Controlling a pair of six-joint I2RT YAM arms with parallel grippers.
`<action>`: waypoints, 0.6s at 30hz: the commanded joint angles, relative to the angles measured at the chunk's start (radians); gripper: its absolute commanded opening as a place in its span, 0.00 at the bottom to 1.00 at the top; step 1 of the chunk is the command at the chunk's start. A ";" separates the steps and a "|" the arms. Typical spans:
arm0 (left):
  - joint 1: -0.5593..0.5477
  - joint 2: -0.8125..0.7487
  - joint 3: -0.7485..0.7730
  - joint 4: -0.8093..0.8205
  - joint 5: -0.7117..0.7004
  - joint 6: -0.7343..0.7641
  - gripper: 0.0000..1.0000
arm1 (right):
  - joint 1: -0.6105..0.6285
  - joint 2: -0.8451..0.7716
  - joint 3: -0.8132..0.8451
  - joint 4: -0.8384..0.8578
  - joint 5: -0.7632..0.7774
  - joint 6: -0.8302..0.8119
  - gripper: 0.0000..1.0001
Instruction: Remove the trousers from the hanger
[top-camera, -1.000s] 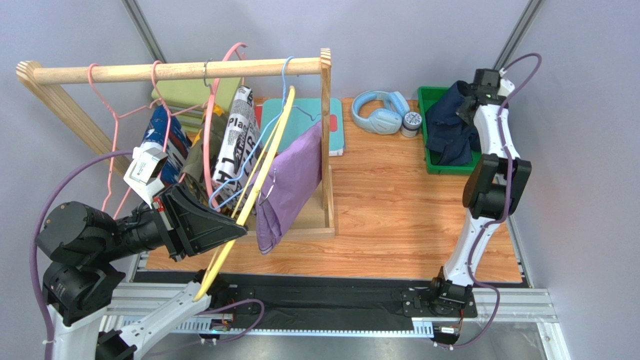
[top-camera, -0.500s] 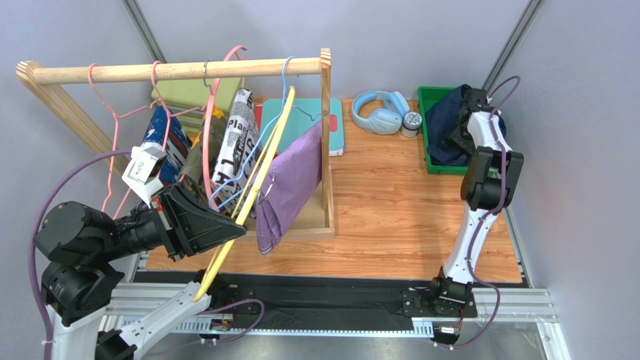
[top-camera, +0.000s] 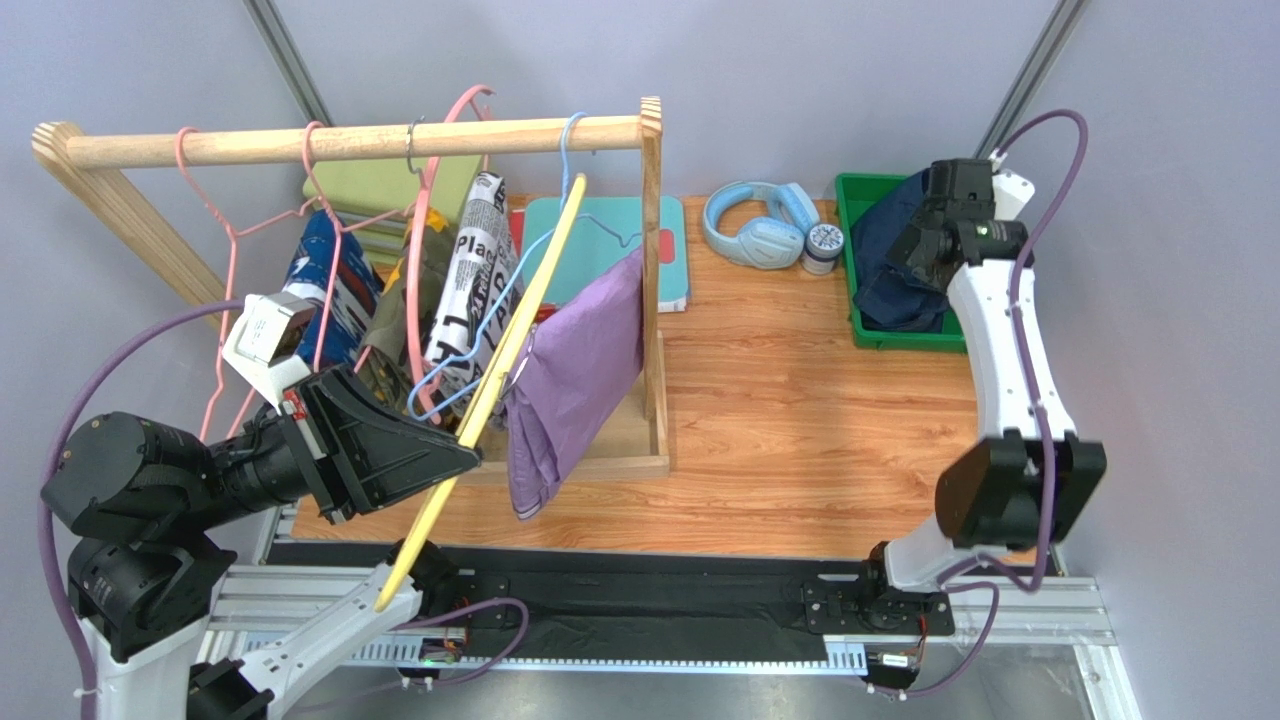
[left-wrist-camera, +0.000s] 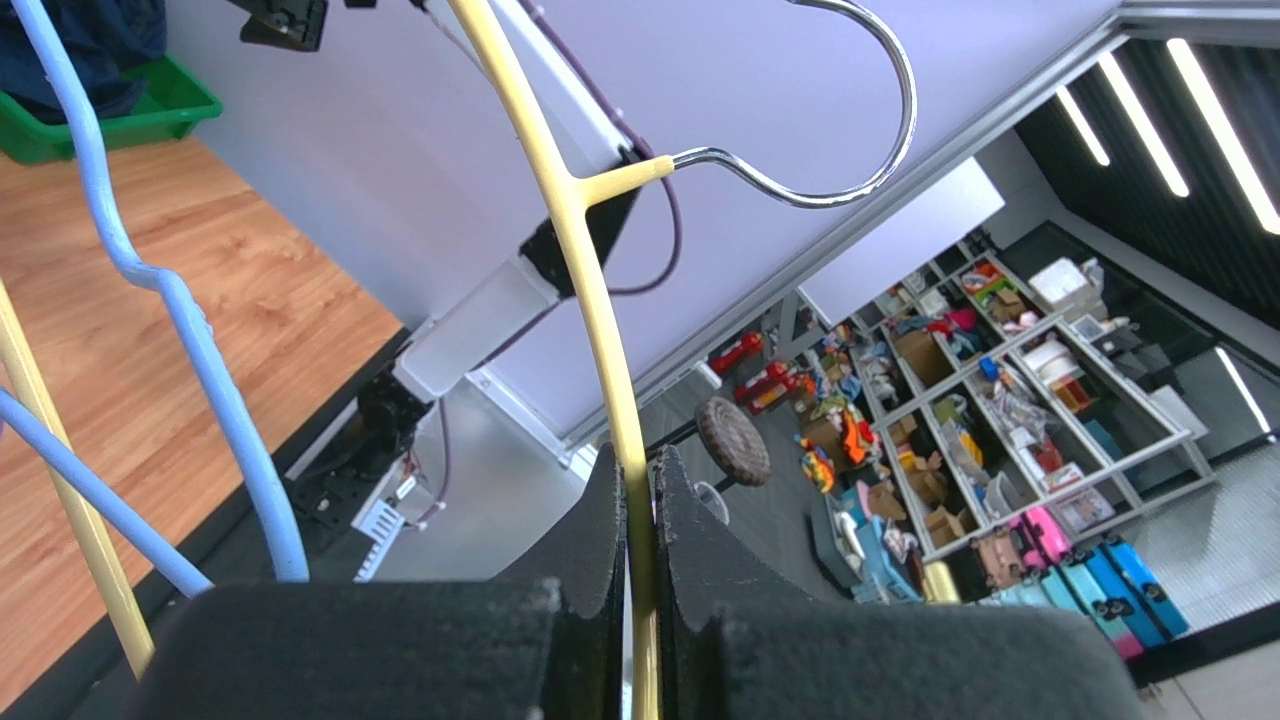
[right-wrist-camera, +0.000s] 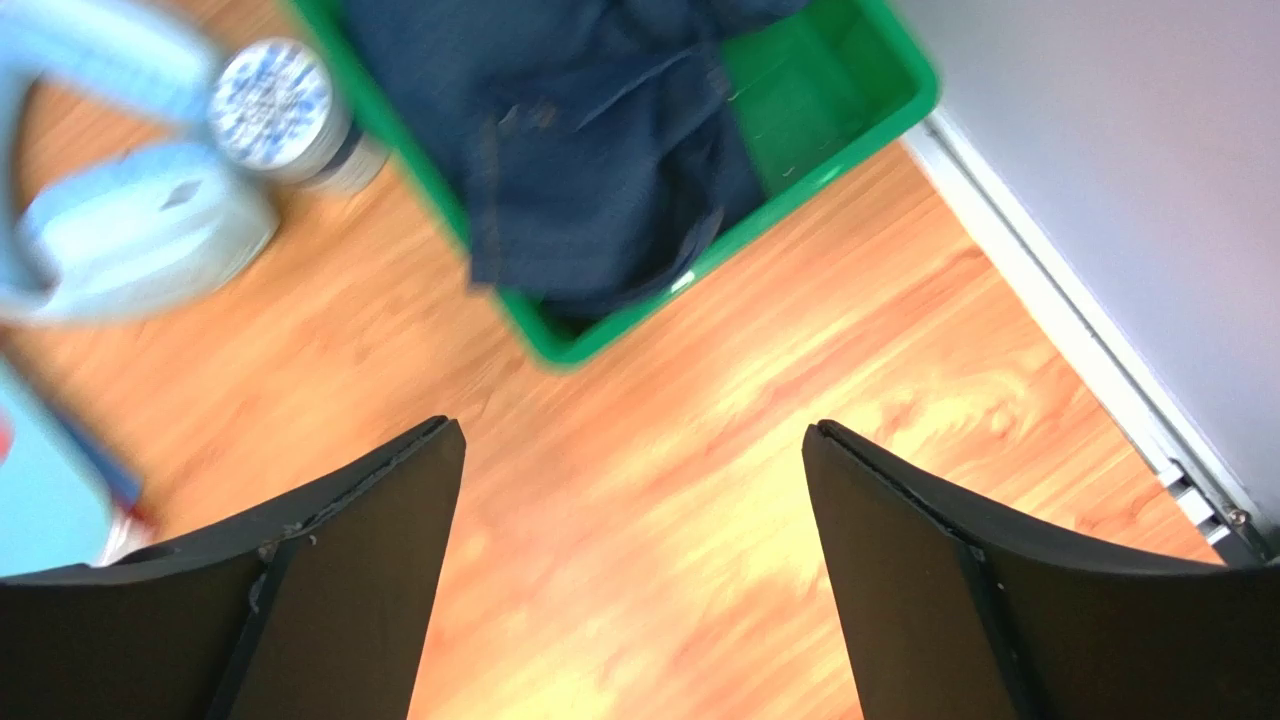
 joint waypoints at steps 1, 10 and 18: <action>-0.012 -0.048 0.094 0.162 0.060 -0.088 0.00 | 0.114 -0.170 -0.108 -0.033 0.025 -0.002 0.89; -0.010 -0.125 0.094 -0.108 -0.298 -0.036 0.00 | 0.488 -0.394 -0.158 -0.030 -0.130 0.021 0.89; -0.012 -0.059 0.060 -0.161 -0.381 -0.044 0.00 | 0.818 -0.450 -0.181 -0.011 -0.110 0.089 0.90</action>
